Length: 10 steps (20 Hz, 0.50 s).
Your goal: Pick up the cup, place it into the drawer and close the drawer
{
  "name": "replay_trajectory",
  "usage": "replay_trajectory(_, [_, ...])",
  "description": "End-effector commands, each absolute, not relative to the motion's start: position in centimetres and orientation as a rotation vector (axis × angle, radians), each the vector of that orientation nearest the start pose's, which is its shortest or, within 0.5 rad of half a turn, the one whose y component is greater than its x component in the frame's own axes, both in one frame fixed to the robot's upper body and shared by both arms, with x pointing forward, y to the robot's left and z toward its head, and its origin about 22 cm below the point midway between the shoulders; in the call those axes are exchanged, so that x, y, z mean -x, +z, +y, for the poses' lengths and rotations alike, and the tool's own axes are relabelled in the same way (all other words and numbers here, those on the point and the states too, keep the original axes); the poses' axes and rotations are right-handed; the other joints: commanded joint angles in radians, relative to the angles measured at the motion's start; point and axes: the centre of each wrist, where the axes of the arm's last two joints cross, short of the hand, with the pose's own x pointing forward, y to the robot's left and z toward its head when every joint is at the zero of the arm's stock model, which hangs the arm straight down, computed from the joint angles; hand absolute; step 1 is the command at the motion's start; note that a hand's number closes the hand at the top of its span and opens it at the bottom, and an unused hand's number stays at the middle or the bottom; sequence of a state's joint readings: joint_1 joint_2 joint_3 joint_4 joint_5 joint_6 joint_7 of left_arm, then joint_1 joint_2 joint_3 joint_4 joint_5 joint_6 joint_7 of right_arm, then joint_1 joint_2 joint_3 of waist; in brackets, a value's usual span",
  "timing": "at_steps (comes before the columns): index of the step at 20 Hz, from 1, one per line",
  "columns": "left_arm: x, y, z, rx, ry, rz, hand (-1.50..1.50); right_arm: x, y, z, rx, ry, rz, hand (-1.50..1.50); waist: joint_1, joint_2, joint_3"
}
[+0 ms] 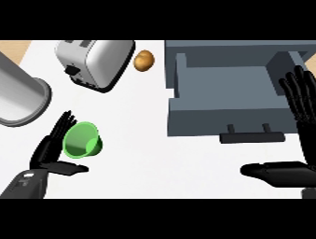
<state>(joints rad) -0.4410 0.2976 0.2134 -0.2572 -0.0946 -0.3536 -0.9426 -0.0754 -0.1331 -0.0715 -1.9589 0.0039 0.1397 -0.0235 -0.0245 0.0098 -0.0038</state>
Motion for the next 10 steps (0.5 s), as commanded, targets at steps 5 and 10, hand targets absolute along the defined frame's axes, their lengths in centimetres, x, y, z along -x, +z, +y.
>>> replay_trajectory(5, [-26.5, -13.4, 34.3, 0.264, -0.093, -1.707, -1.5, -23.5, 10.8, -25.3, 0.024, 0.254, -2.037, -1.5, -0.002, 0.001, 0.0])
replay_trajectory(10, [-27.1, -13.9, 31.7, 0.335, -0.071, -1.717, -1.5, -24.2, 11.1, -26.2, 0.034, 0.255, -2.021, -1.5, -0.006, 0.004, -0.001])
